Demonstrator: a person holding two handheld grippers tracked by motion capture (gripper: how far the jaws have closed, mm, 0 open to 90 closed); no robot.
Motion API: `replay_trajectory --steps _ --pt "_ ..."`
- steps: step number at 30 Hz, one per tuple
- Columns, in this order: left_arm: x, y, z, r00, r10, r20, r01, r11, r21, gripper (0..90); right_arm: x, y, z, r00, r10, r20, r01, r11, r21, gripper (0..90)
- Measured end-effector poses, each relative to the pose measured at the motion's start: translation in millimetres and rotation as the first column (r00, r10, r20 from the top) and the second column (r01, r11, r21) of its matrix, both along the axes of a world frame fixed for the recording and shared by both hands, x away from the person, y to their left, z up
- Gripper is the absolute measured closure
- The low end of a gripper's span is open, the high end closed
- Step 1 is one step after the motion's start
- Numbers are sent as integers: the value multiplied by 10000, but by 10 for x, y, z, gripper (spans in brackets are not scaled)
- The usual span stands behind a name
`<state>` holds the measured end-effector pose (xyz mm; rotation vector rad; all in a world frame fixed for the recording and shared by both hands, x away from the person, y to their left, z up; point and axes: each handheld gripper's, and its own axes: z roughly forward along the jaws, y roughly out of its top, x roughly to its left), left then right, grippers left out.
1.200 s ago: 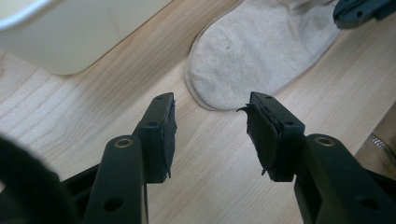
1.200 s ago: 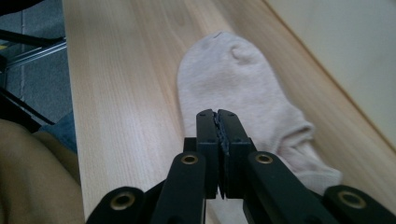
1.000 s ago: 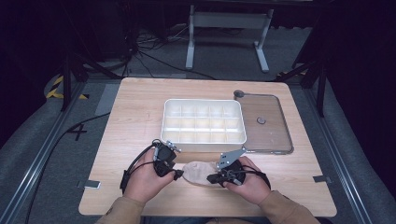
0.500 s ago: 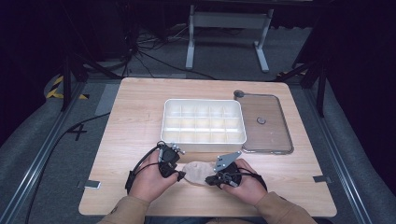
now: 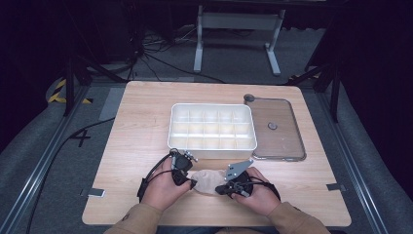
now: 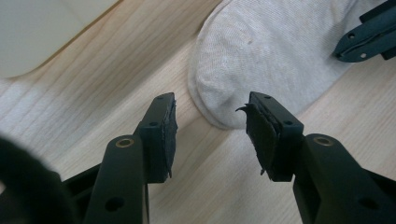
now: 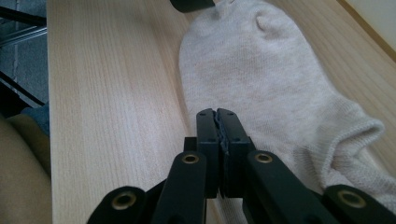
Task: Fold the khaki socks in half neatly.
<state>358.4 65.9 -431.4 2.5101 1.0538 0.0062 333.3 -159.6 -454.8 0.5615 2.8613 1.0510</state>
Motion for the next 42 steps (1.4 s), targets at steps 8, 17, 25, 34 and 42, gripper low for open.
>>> replay_trajectory --steps 8,17,25,34,42 --pt "-4 -95 -60 9998 -191 -90 194 9993 320 560 -11 0 -2 10000 51 80 -51 10000 24 885" --pt "-14 -118 -68 9994 -319 -148 322 9993 207 653 -20 2 -3 9999 60 143 -61 10000 14 883" --pt "-25 -134 -39 9991 -351 -222 356 9991 227 835 -17 -6 -6 9999 38 116 -38 10000 61 883" --pt "-102 -128 166 9986 -480 217 484 9987 -175 851 -14 -17 -13 10000 -6 56 5 9999 148 883" --pt "-181 -151 319 9954 -786 552 808 9960 -392 852 -28 -9 -11 10000 11 54 -12 9999 130 884"
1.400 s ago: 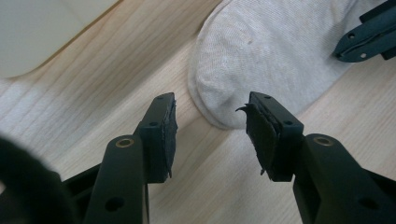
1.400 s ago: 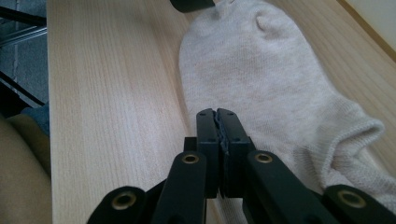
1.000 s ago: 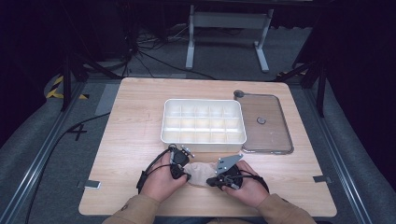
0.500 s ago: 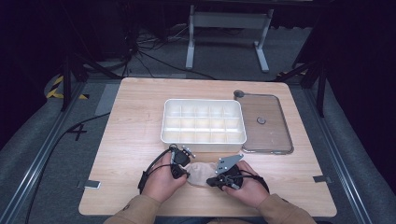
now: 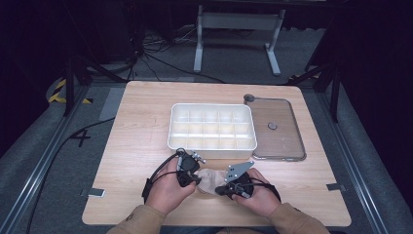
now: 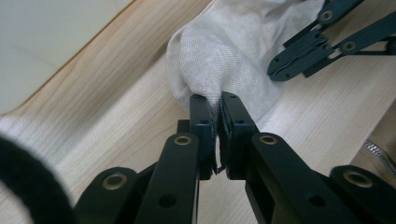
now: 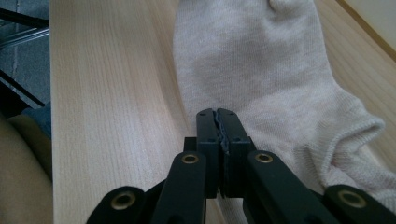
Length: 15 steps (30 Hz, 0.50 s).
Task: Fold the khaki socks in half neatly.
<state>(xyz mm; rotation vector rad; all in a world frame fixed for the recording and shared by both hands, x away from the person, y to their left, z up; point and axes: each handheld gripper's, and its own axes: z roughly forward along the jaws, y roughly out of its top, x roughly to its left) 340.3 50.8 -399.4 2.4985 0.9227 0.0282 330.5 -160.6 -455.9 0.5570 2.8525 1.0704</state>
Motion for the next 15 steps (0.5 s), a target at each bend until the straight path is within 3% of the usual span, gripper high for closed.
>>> replay_trajectory --steps 6,8,15 --pt "-65 -47 90 9991 -230 346 239 9993 -281 852 -11 8 -1 10000 22 34 -22 10000 -33 884" --pt "-93 -75 128 9979 -457 454 482 9973 -548 852 -11 8 -3 10000 13 -22 -13 10000 -17 884" --pt "-112 -100 143 9973 -475 554 502 9976 -472 852 -14 7 -4 10000 9 12 -9 10000 9 882"
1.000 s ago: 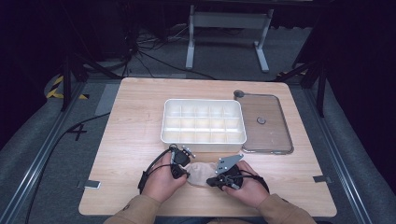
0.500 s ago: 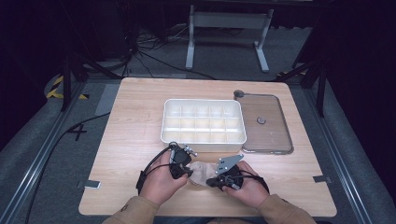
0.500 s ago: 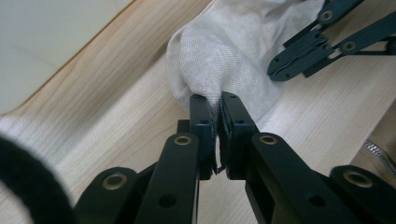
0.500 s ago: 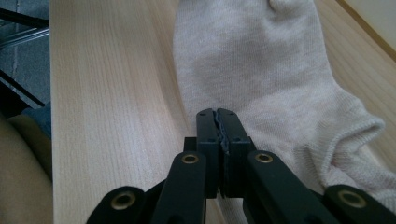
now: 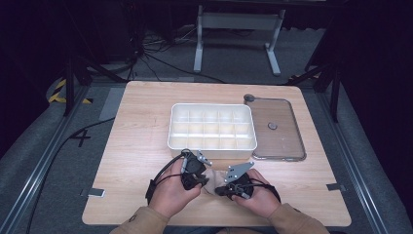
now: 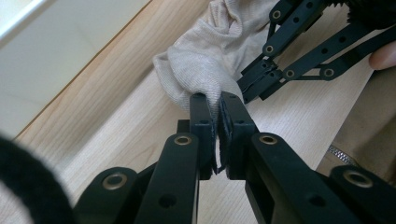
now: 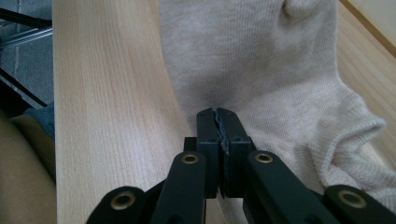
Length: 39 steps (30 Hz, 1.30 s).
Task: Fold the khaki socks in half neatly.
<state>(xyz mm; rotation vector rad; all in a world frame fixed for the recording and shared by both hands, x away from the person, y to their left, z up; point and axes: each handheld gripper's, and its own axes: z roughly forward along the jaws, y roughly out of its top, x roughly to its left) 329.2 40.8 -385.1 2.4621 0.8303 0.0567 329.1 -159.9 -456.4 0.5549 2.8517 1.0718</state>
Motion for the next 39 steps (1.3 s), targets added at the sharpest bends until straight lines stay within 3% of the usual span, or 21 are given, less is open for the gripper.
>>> replay_trajectory --steps 5,8,12,14,19,25,28,39 --pt "1 12 10 9999 32 -115 -31 10000 91 852 -4 -35 37 10000 23 -53 -22 9998 197 884" --pt "5 25 20 10000 -30 -54 30 10000 29 851 13 -118 127 9991 -392 -165 397 9987 317 888" --pt "22 32 25 9998 -2 -195 3 10000 52 851 34 -300 215 9931 -1170 -127 1170 9931 -6 891" --pt "30 26 28 9997 38 -224 -37 10000 79 851 62 -419 213 9861 -1649 -214 1644 9861 -249 891" --pt "55 -1 42 9997 -108 -236 113 9997 196 851 90 -572 178 9764 -2151 -191 2141 9758 -435 891" --pt "76 -35 45 9995 -230 -239 235 9995 195 851 102 -625 131 9697 -2434 -213 2416 9682 -654 892" --pt "82 -45 50 9994 -282 -202 286 9994 200 851 132 -657 91 9670 -2501 -480 2482 9678 -425 893" --pt "86 -78 72 9994 -329 -115 330 9994 60 851 94 -618 76 9704 -2388 -352 2376 9708 -338 893"
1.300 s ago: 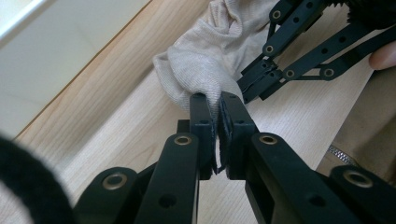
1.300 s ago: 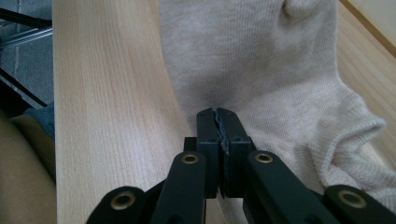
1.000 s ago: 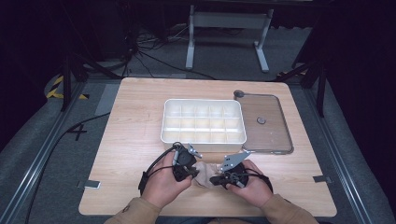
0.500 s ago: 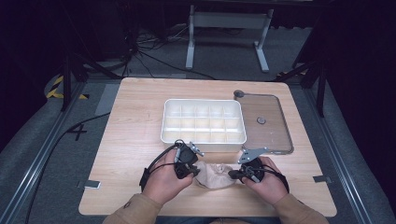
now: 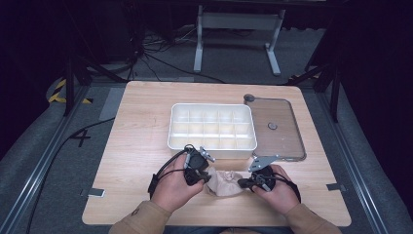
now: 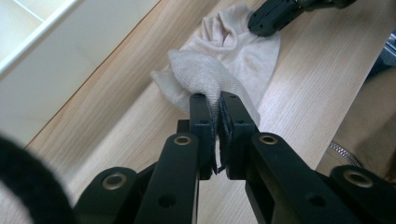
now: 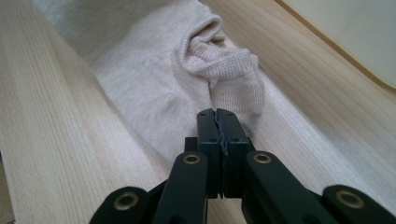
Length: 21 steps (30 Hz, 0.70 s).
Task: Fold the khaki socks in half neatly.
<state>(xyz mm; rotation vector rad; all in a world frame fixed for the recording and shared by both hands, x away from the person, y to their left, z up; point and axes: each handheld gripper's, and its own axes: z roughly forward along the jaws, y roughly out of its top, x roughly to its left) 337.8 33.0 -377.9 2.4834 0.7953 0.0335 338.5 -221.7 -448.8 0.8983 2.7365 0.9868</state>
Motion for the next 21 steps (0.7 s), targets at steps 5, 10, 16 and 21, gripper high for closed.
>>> replay_trajectory --steps 5,10,16,21 --pt "-2 -33 1 10000 -90 13 90 10000 -37 850 -61 97 -12 9998 207 -15 -207 9997 127 891" --pt "-10 -77 7 9998 -210 25 211 9998 -66 850 -111 183 -29 9991 414 26 -415 9987 286 887" --pt "-29 -208 -22 9986 -522 -96 520 9985 -157 850 -129 199 -40 9991 410 138 -414 9986 341 886" --pt "-20 -310 -57 9965 -810 -203 809 9967 -60 849 -133 191 -47 9993 348 131 -353 9986 402 883"
